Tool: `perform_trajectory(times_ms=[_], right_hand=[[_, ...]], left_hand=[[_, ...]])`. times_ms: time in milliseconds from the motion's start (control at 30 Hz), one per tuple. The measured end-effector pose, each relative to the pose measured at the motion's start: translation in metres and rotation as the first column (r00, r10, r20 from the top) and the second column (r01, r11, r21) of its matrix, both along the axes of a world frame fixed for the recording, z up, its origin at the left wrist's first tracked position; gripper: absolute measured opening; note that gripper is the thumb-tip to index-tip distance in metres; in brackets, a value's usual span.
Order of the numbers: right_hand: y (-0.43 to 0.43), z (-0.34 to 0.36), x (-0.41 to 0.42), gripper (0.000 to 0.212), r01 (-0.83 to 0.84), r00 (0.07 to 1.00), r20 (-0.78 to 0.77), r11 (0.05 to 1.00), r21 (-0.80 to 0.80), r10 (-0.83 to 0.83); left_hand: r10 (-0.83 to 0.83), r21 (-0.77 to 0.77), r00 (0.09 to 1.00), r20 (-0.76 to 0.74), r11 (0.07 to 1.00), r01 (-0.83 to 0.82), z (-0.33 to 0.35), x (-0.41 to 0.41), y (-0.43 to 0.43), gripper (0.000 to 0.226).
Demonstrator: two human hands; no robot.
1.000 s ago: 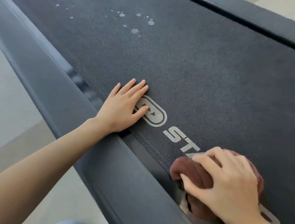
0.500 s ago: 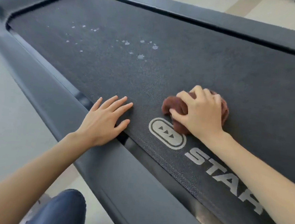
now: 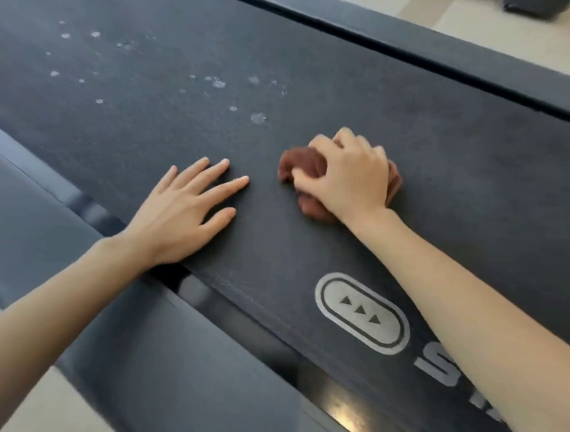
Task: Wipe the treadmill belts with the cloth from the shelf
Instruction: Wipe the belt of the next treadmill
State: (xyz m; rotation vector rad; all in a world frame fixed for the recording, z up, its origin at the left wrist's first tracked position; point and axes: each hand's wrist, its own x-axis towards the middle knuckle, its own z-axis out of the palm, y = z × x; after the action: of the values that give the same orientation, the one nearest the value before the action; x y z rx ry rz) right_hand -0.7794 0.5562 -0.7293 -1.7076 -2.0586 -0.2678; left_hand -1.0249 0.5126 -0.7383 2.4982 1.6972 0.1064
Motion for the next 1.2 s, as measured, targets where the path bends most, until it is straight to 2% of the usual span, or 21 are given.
perform_trajectory(times_ms=[100, 167, 267, 333, 433, 500, 667, 733, 800, 933, 1000, 1100, 1200], right_hand=[[0.045, 0.004, -0.018, 0.043, 0.170, 0.985, 0.031, 0.975, -0.146, -0.167], [0.032, 0.006, -0.021, 0.042, 0.196, 0.980, 0.045, 0.971, -0.134, -0.192], [-0.035, 0.006, -0.022, 0.038, 0.075, 0.997, -0.006, 0.997, -0.025, -0.076], [-0.092, 0.005, -0.025, 0.034, -0.011, 1.000, -0.017, 0.999, -0.031, 0.011], [-0.164, 0.005, -0.032, 0.030, -0.031, 0.999, -0.017, 0.999, -0.039, 0.030], [-0.178, 0.004, -0.035, 0.030, -0.019, 1.000, -0.019, 0.998, -0.057, 0.017], [-0.101, 0.008, -0.047, 0.037, 0.091, 0.995, -0.022, 0.988, -0.122, -0.094], [-0.046, 0.009, -0.052, 0.042, 0.213, 0.977, 0.010, 0.972, -0.097, -0.213], [0.001, 0.010, -0.058, 0.043, 0.344, 0.939, 0.041, 0.928, -0.140, -0.342], [0.024, 0.008, -0.072, 0.043, 0.447, 0.894, 0.051, 0.881, -0.158, -0.444], [-0.001, 0.007, -0.077, 0.040, 0.397, 0.918, 0.051, 0.909, -0.125, -0.393], [-0.067, 0.008, -0.081, 0.037, 0.187, 0.982, 0.013, 0.978, -0.089, -0.187], [-0.133, 0.008, -0.059, 0.033, -0.018, 0.999, 0.033, 0.996, -0.084, 0.021]], left_hand=[[-0.029, 0.031, 0.999, 0.028, 0.999, 0.028, -0.006, 0.002, 0.005, 0.065], [-0.058, 0.044, 0.997, 0.050, 0.997, 0.056, -0.009, 0.000, 0.009, 0.065], [-0.102, 0.062, 0.993, 0.067, 0.993, 0.098, -0.012, -0.005, 0.016, 0.066], [-0.123, 0.070, 0.989, 0.080, 0.991, 0.118, -0.013, -0.010, 0.021, 0.068], [-0.124, 0.081, 0.985, 0.119, 0.990, 0.114, -0.014, -0.010, 0.022, 0.070], [-0.100, 0.087, 0.986, 0.134, 0.992, 0.089, -0.017, -0.007, 0.018, 0.069], [-0.076, 0.115, 0.980, 0.185, 0.992, 0.055, -0.020, -0.018, 0.020, 0.063], [-0.057, 0.120, 0.978, 0.201, 0.992, 0.034, -0.019, -0.026, 0.021, 0.062], [-0.054, 0.122, 0.977, 0.208, 0.992, 0.029, -0.018, -0.028, 0.021, 0.062], [-0.060, 0.122, 0.972, 0.226, 0.992, 0.033, -0.018, -0.026, 0.021, 0.064], [-0.065, 0.125, 0.970, 0.235, 0.992, 0.036, -0.019, -0.027, 0.021, 0.066], [-0.071, 0.108, 0.970, 0.232, 0.993, 0.046, -0.020, -0.027, 0.021, 0.070], [-0.065, 0.098, 0.971, 0.230, 0.994, 0.044, -0.018, -0.026, 0.019, 0.071]])
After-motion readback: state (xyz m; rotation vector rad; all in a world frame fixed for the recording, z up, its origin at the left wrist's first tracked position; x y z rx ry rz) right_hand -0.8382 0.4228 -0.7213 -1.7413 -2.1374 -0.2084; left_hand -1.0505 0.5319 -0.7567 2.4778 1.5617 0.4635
